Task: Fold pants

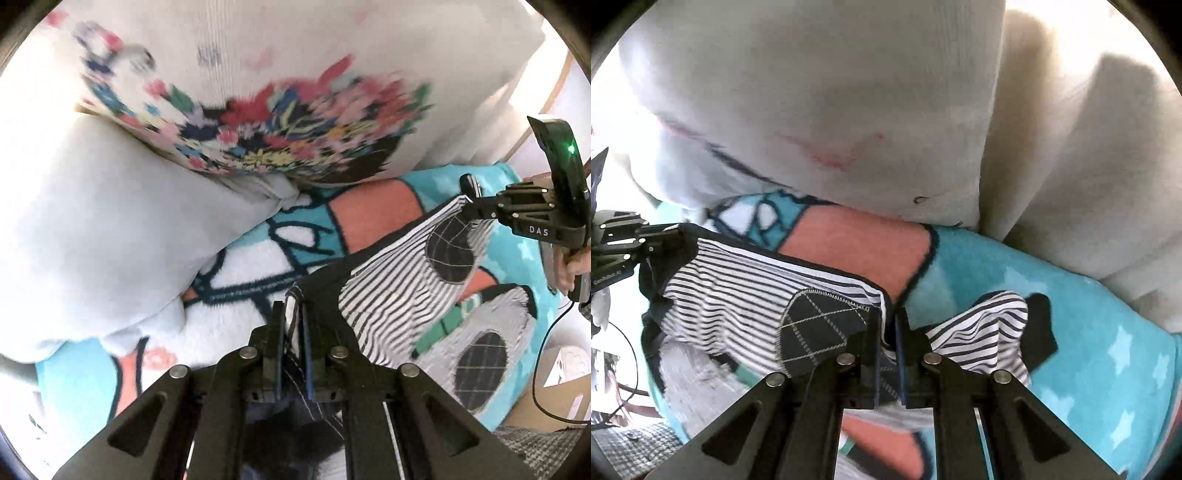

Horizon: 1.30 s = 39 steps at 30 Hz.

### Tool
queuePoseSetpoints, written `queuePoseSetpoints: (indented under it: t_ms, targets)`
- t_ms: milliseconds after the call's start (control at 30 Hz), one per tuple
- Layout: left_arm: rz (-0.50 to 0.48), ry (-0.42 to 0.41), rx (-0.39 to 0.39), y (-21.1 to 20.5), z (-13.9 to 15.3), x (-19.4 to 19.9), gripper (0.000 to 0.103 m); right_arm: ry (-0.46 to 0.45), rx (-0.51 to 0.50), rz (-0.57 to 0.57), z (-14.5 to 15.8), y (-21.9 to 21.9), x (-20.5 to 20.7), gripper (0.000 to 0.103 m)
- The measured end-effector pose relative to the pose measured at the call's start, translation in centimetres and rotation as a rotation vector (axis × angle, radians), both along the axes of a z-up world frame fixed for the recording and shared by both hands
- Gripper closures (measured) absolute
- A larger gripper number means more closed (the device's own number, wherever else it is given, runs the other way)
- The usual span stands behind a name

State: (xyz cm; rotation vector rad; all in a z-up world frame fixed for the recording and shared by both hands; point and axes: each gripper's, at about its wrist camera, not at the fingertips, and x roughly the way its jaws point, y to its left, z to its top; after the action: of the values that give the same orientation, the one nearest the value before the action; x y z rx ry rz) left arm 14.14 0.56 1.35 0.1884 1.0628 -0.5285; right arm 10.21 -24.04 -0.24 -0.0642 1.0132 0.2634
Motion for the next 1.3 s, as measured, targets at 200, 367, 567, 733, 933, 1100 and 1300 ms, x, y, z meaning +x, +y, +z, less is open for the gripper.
queuePoseSetpoints:
  t_ms: [200,367,567,733,933,1100,1300]
  targets:
    - [0.024,-0.086,-0.002,2.8,2.3,-5.0,0.095,-0.049,0.04,0.018,1.9,0.7,-6.3,0.095]
    - [0.047,-0.093,0.033,4.1,1.5,-9.9,0.095,-0.03,0.074,0.033,-0.1,2.7,-11.8,0.095]
    - [0.116,0.021,0.02,5.0,-3.1,-14.2,0.093,0.076,0.15,-0.014,-5.4,2.3,-16.8,0.094]
    - [0.184,0.081,0.052,5.6,-5.7,-15.9,0.091,0.108,0.157,-0.104,-7.7,0.6,-19.8,0.074]
    - [0.298,0.094,-0.029,9.9,-3.8,-17.6,0.084,-0.018,0.21,-0.335,-4.7,-6.2,-22.8,0.056]
    - [0.399,0.066,-0.042,12.4,-1.9,-17.3,0.084,-0.072,0.277,-0.429,-3.7,-9.2,-21.0,0.055]
    - [0.475,0.057,-0.147,13.2,-0.6,-16.3,0.08,-0.016,0.319,-0.406,-5.4,-8.1,-16.3,0.071]
